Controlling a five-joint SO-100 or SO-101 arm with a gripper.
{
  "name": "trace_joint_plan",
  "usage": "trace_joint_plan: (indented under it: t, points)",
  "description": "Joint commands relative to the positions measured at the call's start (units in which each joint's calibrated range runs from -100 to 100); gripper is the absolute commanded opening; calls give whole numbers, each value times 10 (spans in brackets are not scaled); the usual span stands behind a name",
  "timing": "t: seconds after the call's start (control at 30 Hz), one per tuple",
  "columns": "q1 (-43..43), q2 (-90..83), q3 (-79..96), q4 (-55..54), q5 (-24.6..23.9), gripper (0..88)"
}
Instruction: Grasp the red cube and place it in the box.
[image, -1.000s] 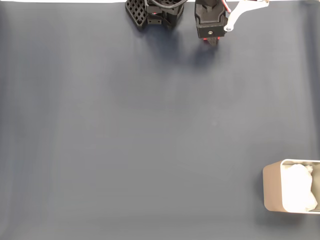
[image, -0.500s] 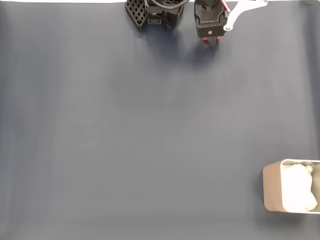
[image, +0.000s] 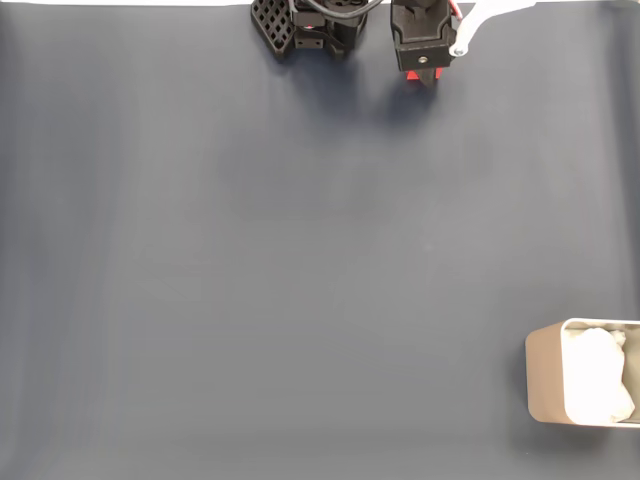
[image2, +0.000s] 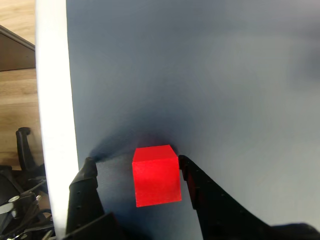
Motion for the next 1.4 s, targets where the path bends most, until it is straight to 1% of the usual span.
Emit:
trace_joint_plan:
  t: [0.0,0.2,0.4,1.0,1.27,1.37]
  points:
    - [-8,7,0,-7,-5,377]
    - [-9,11,2,-6,-5,370]
    - [-14,15,-2,-7,-5,342]
    - [-14,18,-22,-7,-7,131]
    - [-14,18,-35,-7,-9,70]
    - [-14,18,-40,-6,-10,60]
